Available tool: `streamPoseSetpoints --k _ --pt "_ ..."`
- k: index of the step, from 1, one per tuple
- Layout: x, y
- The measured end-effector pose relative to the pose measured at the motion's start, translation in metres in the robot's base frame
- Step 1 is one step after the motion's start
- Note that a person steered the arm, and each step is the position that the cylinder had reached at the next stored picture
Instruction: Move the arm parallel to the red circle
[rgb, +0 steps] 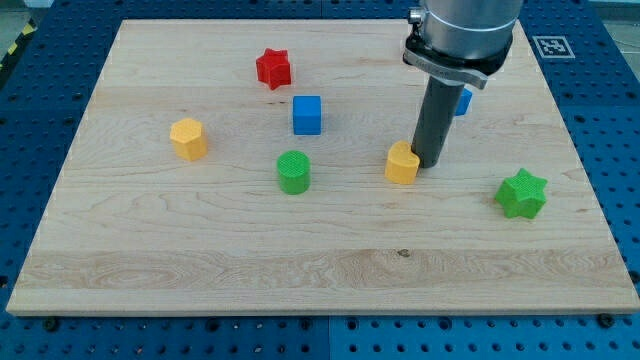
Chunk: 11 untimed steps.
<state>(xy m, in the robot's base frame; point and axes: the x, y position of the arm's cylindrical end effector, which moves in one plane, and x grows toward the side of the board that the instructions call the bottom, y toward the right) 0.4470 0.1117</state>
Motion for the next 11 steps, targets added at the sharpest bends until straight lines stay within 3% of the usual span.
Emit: streamPoseSetpoints --k 1,2,4,11 --pt "-0.010 -0.023" --pt "0.009 -0.048" --pt "0.012 -0.047" --pt "0.007 0.043"
